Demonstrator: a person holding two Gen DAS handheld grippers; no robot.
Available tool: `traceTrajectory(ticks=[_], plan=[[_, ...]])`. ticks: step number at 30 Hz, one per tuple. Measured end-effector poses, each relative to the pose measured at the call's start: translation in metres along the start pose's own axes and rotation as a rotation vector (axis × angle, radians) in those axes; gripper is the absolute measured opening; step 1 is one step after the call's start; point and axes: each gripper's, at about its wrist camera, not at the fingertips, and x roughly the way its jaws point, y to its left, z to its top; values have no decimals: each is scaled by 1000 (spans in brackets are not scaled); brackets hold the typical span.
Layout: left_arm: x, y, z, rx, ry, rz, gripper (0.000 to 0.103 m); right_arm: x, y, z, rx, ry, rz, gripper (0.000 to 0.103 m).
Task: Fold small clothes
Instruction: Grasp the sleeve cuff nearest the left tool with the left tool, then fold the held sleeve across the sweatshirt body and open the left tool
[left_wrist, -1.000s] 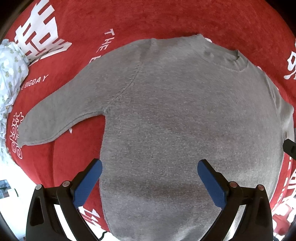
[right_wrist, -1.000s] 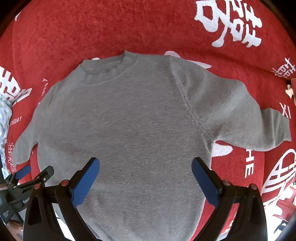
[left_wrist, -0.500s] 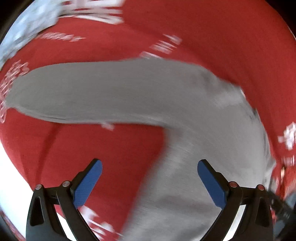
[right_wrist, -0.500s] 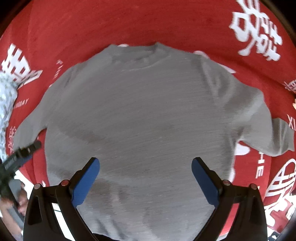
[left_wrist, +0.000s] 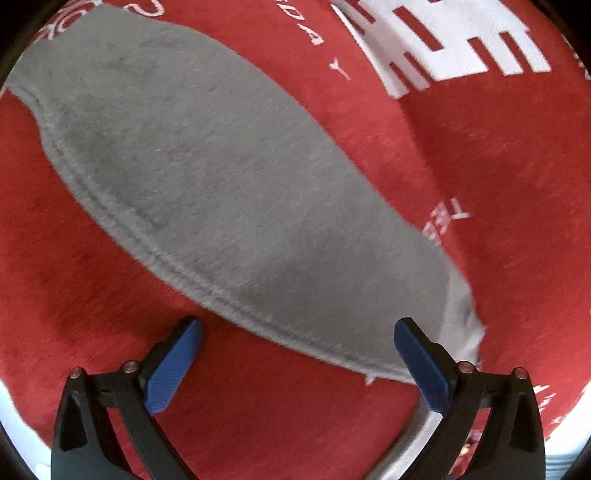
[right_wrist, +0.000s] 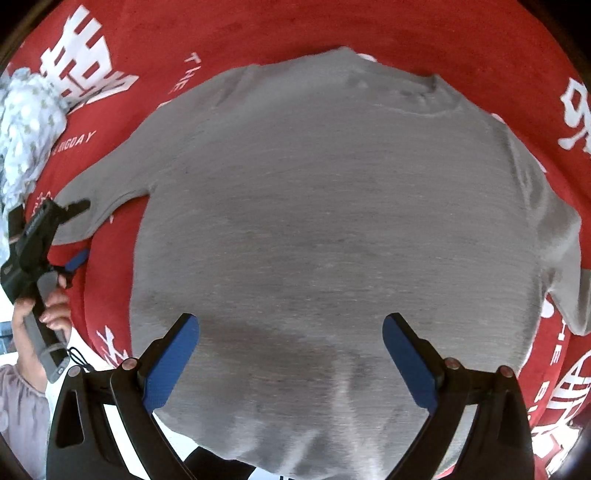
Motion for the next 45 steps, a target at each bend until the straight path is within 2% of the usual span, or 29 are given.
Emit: traceTrajectory(ticks=[6, 8, 11, 12, 13, 15, 16, 18, 22, 24, 26, 30, 32, 34, 36, 37, 40, 41, 45], plan=[[10, -13, 7, -26, -20, -97, 103, 7, 17, 4, -22, 15, 4, 100], [5, -14, 15, -47, -62, -80, 102, 9, 22, 5, -34, 18, 4, 100], [-11, -5, 24, -103, -121, -58, 78, 10, 27, 4, -52, 18, 10, 100], [-15, -2, 25, -106, -135, -47, 60, 11, 29, 4, -55, 17, 13, 100], [-16, 0, 26, -97, -143, -32, 37, 12, 30, 4, -57, 17, 17, 100], [-15, 4, 29, -56, -133, 24, 13, 14, 29, 2, -55, 23, 24, 100], [-14, 4, 31, -40, -131, 45, 8, 14, 28, 0, -52, 25, 29, 100], [-19, 0, 32, 3, -148, 67, 8, 14, 25, -3, -44, 25, 39, 100], [-42, -49, 16, 247, -270, 182, 8, 9, 15, -11, -37, 5, 53, 100], [-53, -90, 3, 394, -328, 202, 8, 6, 6, -14, -21, -7, 60, 100], [-63, -130, -14, 526, -381, 195, 7, 3, -2, -16, 0, -18, 64, 100], [-73, -219, -61, 774, -437, 102, 7, -9, -32, -21, 68, -56, 78, 100], [-65, -261, -94, 902, -426, 50, 7, -16, -47, -23, 96, -78, 81, 100], [-45, -300, -135, 1049, -408, 37, 8, -24, -66, -27, 137, -107, 84, 100], [-17, -325, -163, 1124, -345, 11, 7, -30, -88, -32, 187, -133, 81, 100], [1, -336, -181, 1156, -287, 2, 7, -32, -100, -34, 213, -141, 80, 100], [50, -350, -222, 1221, -143, 43, 8, -32, -136, -43, 293, -148, 70, 100], [71, -350, -236, 1232, -97, 86, 8, -29, -148, -48, 321, -143, 67, 100], [100, -329, -266, 1285, -61, 209, 9, -19, -182, -62, 384, -120, 53, 100]])
